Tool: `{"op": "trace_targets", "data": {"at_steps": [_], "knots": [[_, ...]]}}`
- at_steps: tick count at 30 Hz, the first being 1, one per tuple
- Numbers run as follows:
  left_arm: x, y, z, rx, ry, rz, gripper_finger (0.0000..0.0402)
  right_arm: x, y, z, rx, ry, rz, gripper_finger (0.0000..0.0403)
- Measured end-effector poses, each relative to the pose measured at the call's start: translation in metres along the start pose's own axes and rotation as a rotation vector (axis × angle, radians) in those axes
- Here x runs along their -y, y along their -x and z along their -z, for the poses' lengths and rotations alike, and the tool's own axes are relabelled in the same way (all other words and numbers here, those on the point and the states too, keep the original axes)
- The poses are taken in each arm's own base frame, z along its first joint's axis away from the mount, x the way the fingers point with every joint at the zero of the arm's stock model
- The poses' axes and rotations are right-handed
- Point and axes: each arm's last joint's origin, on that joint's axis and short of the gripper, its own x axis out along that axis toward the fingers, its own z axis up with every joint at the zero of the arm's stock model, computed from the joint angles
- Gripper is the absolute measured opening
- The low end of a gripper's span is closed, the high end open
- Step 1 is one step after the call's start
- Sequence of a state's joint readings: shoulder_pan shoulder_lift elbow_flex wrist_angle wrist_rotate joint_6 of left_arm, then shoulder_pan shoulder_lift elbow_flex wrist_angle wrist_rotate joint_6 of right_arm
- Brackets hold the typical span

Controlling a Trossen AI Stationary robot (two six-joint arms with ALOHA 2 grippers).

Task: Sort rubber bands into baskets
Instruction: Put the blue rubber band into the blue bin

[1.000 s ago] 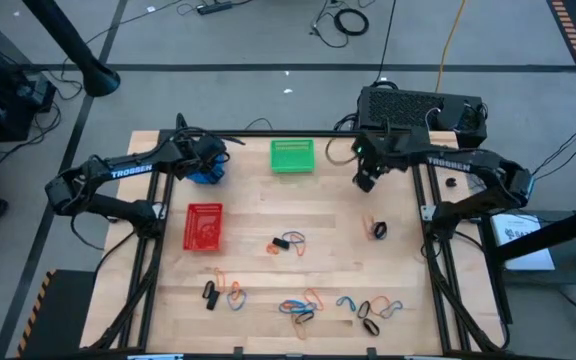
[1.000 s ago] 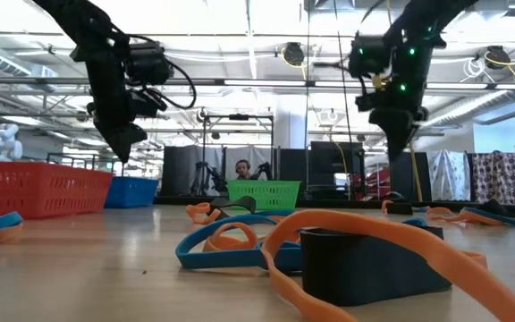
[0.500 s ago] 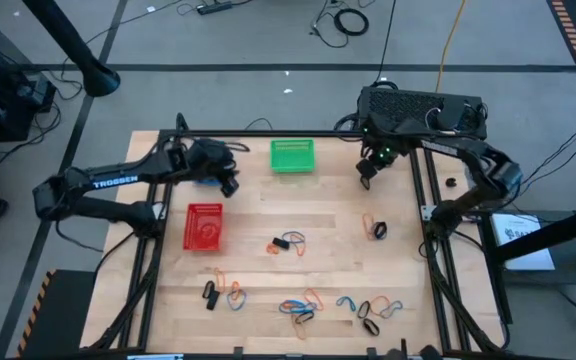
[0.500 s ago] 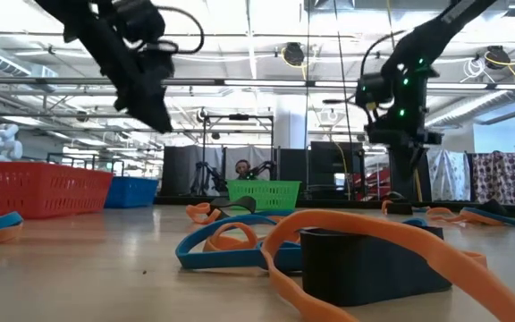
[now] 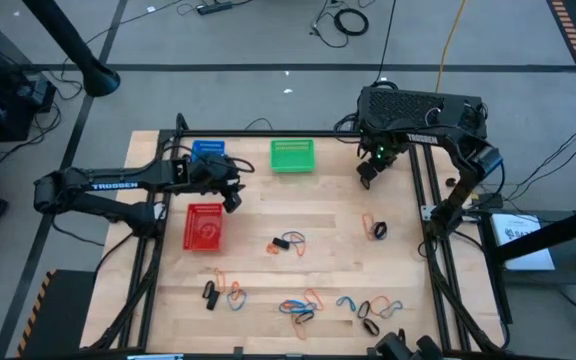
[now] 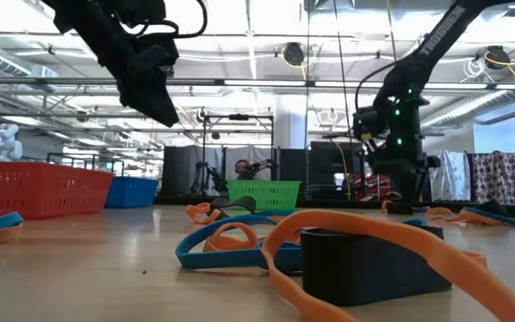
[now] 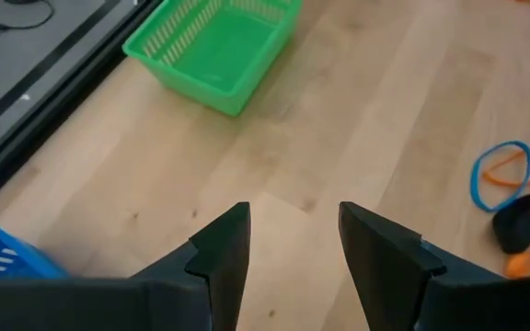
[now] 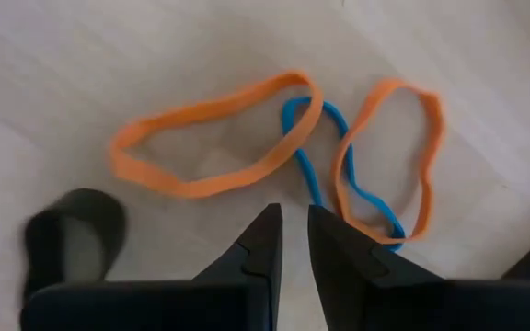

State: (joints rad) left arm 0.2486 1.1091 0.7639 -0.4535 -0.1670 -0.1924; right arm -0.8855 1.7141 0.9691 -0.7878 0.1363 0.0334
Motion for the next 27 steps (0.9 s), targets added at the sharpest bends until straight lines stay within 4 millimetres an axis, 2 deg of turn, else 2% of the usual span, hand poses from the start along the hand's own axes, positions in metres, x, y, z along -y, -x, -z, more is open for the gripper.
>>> {"op": "trace_targets", "data": {"at_steps": [6, 11, 15, 18, 24, 27], "knots": [[0.000, 0.000, 0.002, -0.016, 0.018, -0.004, 0.0176, 0.004, -0.018, -0.003, -0.067, 0.023, 0.009, 0.0045], [0.000, 0.000, 0.004, -0.041, 0.033, -0.012, 0.0176, 0.006, -0.019, -0.002, -0.073, 0.050, 0.006, 0.0006], [-0.001, 0.000, 0.006, -0.060, 0.049, -0.017, 0.0176, 0.010, -0.003, 0.001, -0.008, 0.015, 0.109, 0.0001], [0.002, 0.001, 0.007, -0.068, 0.041, -0.011, 0.0176, 0.013, 0.024, 0.003, 0.104, -0.025, 0.168, 0.0001], [0.008, 0.002, 0.009, -0.068, 0.021, 0.008, 0.0176, 0.009, 0.052, 0.012, 0.213, -0.089, 0.102, 0.0003], [0.012, 0.002, 0.010, -0.066, 0.028, 0.010, 0.0176, 0.006, 0.053, 0.014, 0.223, -0.133, 0.079, 0.0003]]}}
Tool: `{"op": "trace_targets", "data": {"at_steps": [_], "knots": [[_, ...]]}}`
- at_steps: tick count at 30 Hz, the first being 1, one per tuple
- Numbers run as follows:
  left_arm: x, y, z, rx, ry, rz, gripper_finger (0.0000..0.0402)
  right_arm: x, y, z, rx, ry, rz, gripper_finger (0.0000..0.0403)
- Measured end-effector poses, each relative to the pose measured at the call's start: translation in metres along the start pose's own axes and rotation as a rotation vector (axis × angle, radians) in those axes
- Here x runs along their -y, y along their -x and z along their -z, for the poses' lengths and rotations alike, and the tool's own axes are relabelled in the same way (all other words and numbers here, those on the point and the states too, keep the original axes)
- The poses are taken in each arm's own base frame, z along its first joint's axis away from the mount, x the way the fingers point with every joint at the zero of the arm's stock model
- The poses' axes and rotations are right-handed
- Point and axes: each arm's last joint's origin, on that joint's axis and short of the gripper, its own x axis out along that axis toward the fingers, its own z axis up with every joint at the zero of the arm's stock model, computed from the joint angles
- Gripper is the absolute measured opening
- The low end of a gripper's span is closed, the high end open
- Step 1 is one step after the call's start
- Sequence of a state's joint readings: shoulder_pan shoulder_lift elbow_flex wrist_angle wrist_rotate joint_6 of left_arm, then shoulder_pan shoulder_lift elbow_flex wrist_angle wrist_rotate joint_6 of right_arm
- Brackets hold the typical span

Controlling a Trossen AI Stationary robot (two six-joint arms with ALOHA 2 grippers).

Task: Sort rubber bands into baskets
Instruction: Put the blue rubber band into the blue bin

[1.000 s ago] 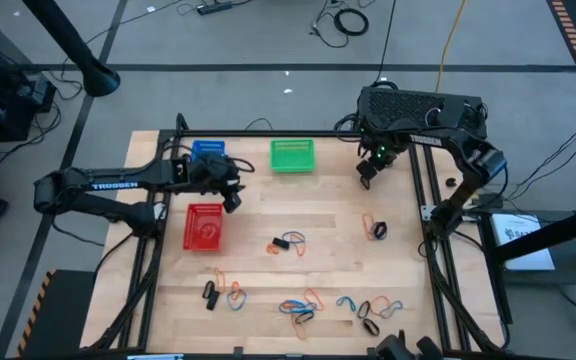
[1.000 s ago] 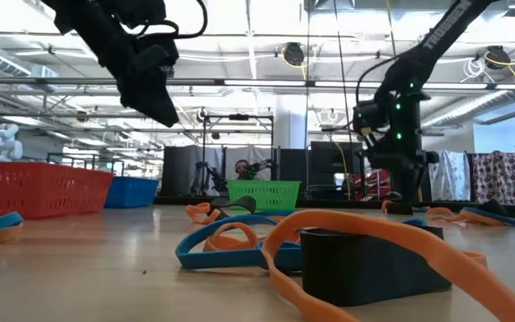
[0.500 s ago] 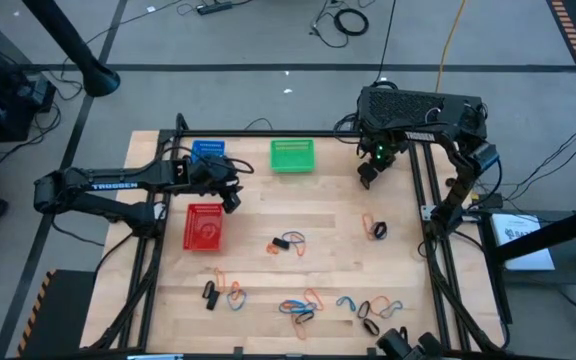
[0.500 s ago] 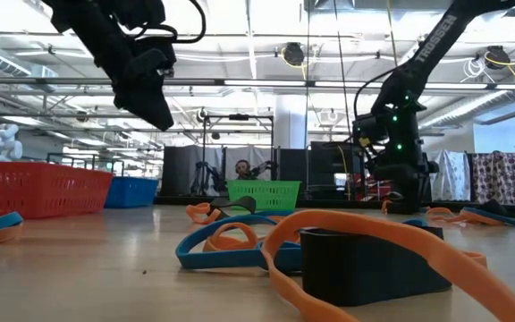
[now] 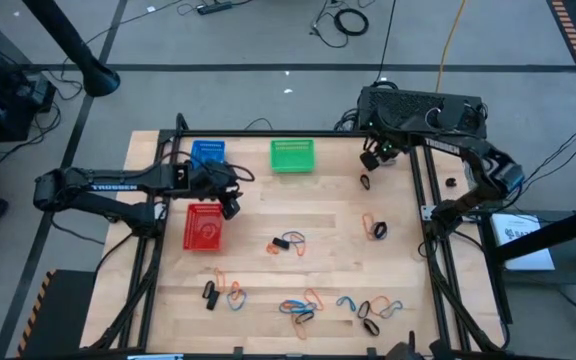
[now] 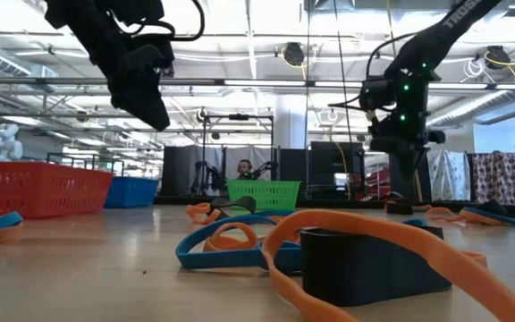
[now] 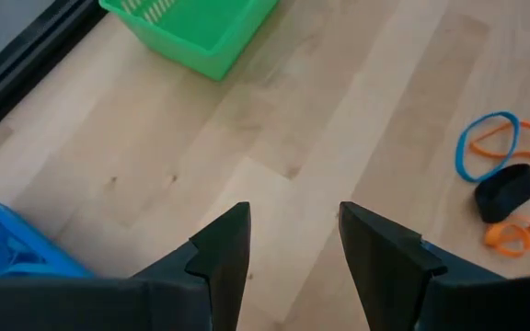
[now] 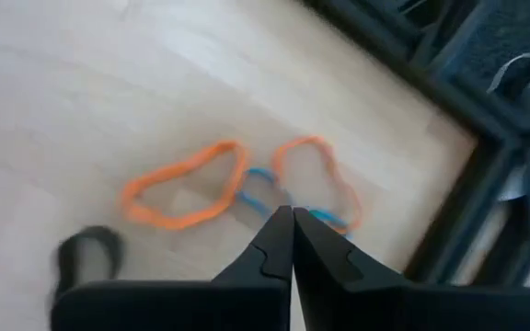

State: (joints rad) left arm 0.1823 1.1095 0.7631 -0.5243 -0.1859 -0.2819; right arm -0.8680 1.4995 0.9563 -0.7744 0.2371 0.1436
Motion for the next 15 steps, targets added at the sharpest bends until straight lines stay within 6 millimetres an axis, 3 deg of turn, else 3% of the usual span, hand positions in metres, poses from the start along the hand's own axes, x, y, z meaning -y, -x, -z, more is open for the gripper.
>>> {"op": "trace_targets", "data": {"at_steps": [8, 15], "knots": [[0.009, 0.002, 0.003, 0.002, -0.034, 0.015, 0.0176, -0.007, -0.022, 0.010, -0.042, 0.015, -0.004, 0.0006], [0.008, 0.002, 0.002, 0.022, -0.045, -0.044, 0.0176, -0.010, -0.031, 0.009, 0.050, 0.051, -0.016, 0.0053]]}}
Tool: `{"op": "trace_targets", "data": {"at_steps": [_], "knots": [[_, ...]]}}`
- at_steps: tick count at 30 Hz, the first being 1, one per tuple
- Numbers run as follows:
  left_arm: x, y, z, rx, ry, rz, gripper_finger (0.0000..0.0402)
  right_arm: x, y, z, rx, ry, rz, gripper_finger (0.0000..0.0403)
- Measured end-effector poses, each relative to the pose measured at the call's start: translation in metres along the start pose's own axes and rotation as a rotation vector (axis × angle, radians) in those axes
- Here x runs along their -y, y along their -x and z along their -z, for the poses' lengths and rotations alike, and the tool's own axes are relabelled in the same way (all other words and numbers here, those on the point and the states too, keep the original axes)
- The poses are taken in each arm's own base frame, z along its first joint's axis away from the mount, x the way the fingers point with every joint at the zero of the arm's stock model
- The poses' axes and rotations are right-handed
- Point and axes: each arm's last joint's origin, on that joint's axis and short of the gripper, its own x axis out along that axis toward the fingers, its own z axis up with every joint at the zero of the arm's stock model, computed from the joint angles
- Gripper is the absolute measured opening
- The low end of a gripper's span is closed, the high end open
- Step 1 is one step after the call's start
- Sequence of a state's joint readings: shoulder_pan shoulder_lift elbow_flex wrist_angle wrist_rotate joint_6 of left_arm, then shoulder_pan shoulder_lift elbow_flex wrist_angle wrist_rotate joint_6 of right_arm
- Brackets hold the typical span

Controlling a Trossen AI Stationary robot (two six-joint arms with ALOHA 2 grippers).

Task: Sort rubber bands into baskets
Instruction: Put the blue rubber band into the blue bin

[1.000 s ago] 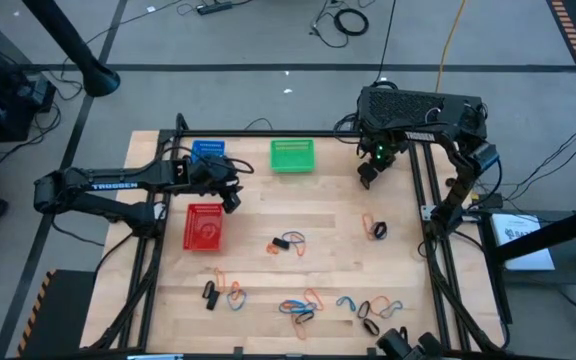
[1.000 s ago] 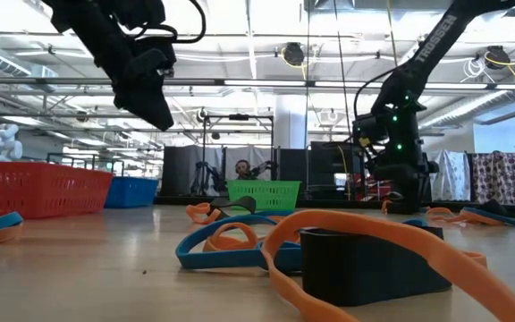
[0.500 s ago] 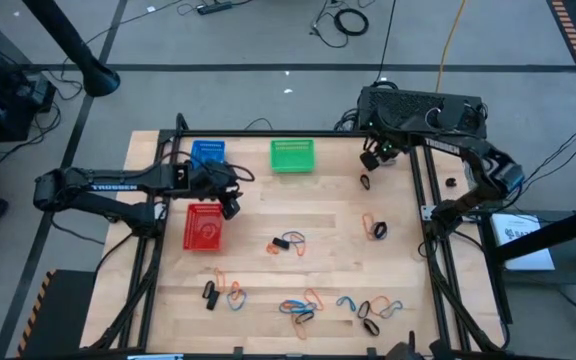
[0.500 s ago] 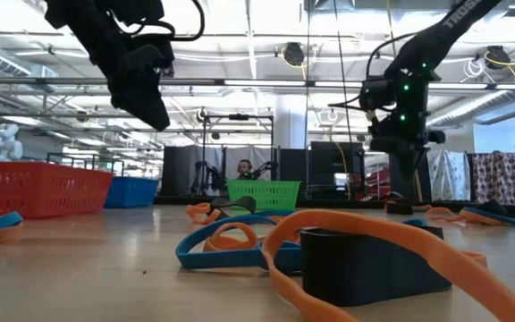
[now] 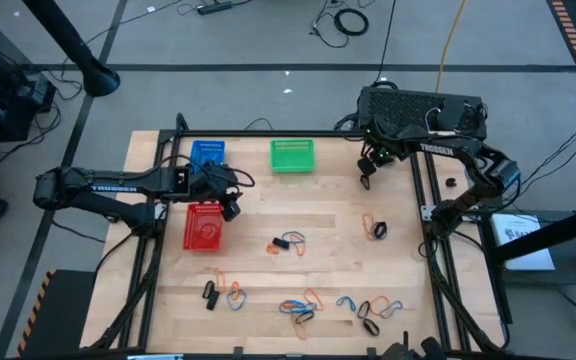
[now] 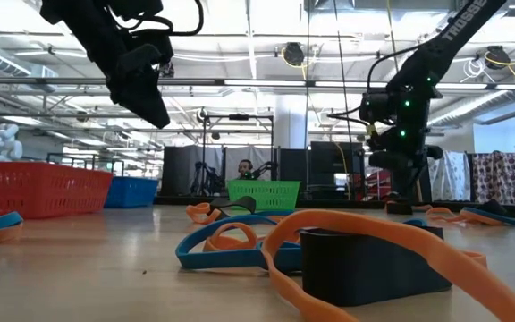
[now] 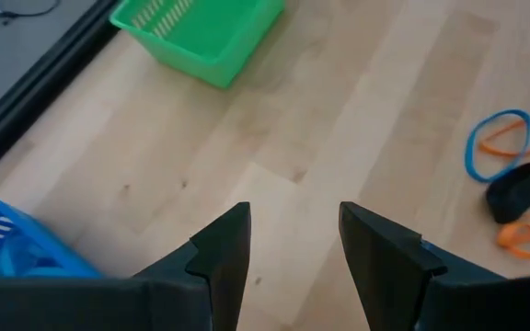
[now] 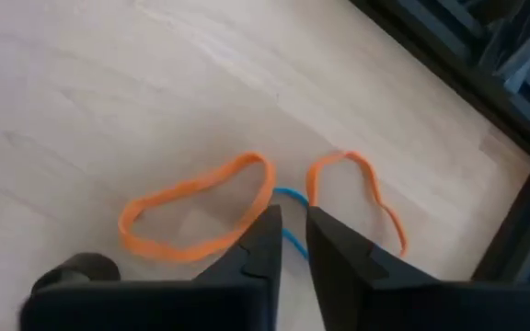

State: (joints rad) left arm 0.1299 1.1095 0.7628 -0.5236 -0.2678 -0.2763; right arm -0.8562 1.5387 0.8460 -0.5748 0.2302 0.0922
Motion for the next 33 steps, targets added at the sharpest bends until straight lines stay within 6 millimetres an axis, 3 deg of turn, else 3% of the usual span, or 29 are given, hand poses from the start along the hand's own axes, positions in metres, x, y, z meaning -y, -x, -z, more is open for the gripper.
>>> {"op": "trace_targets", "data": {"at_steps": [11, 20, 29, 33], "knots": [[0.000, 0.000, -0.002, 0.017, 0.004, -0.001, 0.0176, 0.000, -0.010, 0.011, -0.007, 0.043, 0.003, 0.0118], [0.000, 0.000, -0.002, 0.017, 0.005, -0.001, 0.0176, 0.000, -0.011, 0.010, 0.011, 0.072, 0.000, 0.0117], [0.000, 0.000, -0.001, 0.013, 0.010, -0.001, 0.0176, -0.006, -0.036, 0.011, -0.072, 0.099, -0.016, 0.0116], [0.000, 0.000, -0.001, 0.012, 0.010, -0.001, 0.0176, -0.007, -0.037, 0.013, -0.097, 0.125, -0.015, 0.0116]]}}
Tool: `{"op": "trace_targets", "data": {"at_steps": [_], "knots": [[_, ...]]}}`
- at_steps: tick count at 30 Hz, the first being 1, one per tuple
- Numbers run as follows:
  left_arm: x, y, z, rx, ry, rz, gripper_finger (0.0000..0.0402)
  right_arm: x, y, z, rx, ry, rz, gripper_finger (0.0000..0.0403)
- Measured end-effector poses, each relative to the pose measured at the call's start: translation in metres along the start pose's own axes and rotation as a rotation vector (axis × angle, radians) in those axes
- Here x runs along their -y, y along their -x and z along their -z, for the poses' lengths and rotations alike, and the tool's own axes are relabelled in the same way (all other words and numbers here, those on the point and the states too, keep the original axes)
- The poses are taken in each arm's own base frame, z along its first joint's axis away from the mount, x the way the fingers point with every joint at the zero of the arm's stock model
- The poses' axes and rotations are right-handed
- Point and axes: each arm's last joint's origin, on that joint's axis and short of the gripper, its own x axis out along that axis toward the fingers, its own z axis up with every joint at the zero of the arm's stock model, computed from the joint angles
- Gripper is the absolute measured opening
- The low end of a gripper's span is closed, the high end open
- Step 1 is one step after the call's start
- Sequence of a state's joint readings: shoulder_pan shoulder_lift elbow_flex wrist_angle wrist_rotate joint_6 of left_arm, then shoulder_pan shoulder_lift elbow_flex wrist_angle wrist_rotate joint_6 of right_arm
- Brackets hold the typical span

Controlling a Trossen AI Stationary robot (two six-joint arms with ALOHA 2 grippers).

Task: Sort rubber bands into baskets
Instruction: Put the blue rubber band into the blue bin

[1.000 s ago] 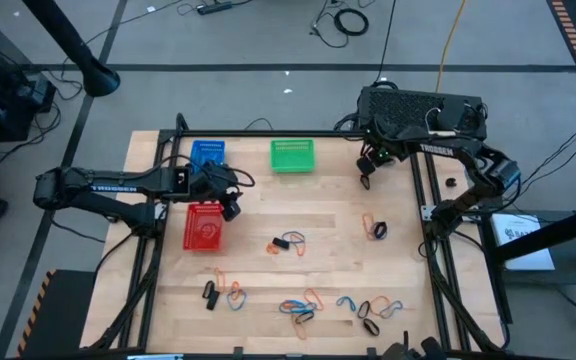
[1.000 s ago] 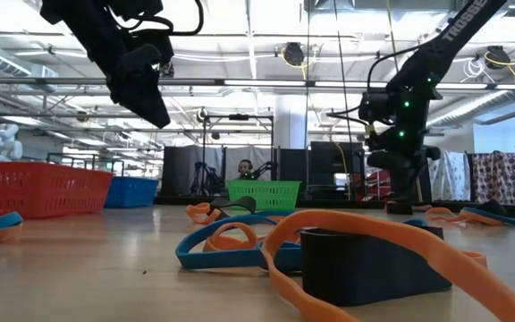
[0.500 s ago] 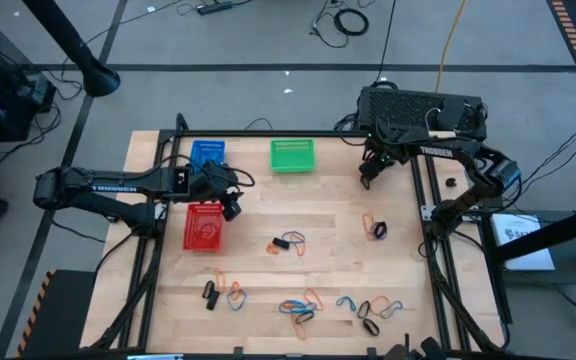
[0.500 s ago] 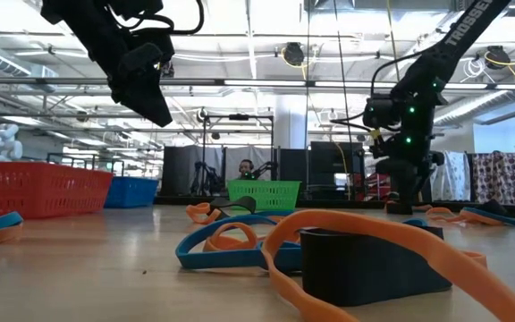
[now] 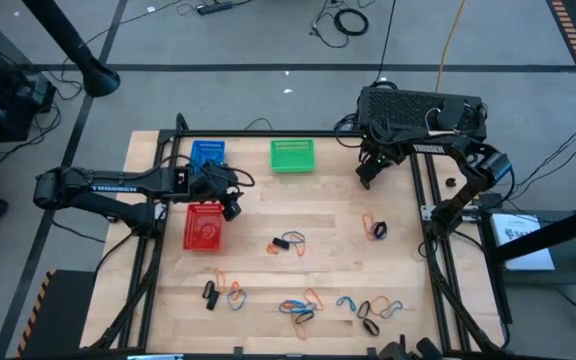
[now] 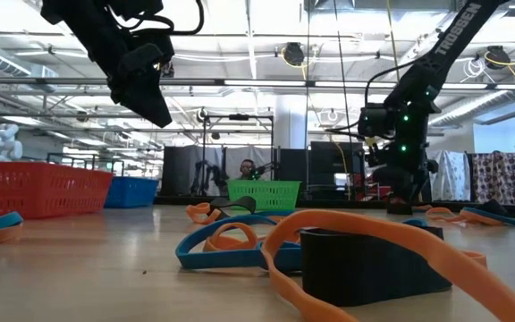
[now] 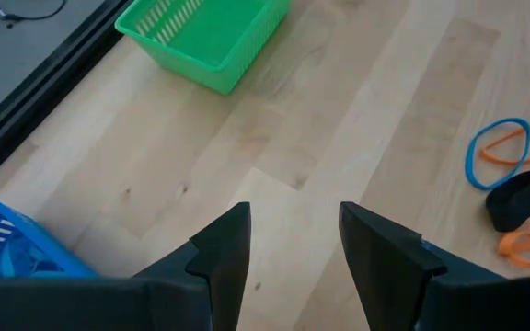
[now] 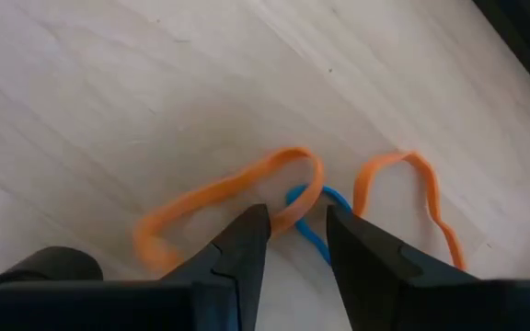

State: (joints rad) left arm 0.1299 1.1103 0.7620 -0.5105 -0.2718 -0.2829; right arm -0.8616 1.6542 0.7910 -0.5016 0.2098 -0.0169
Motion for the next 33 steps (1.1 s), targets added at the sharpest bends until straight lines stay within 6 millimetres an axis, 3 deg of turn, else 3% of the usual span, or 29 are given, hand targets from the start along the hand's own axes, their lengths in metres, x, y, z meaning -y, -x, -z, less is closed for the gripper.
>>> {"op": "trace_targets", "data": {"at_steps": [13, 24, 28, 33], "knots": [[0.000, 0.000, 0.001, -0.006, 0.006, 0.006, 0.0176, 0.004, 0.002, -0.007, 0.098, -0.327, 0.035, 0.0110], [-0.001, -0.003, 0.009, -0.054, 0.011, -0.007, 0.0176, -0.002, 0.004, -0.004, 0.062, -0.272, 0.021, 0.0008], [-0.002, -0.008, 0.017, -0.072, 0.006, -0.013, 0.0176, 0.001, 0.014, -0.002, 0.053, -0.233, 0.015, 0.0003], [-0.002, -0.009, 0.019, -0.074, 0.005, -0.015, 0.0176, 0.007, 0.045, -0.013, 0.194, -0.234, -0.002, 0.0001]]}}
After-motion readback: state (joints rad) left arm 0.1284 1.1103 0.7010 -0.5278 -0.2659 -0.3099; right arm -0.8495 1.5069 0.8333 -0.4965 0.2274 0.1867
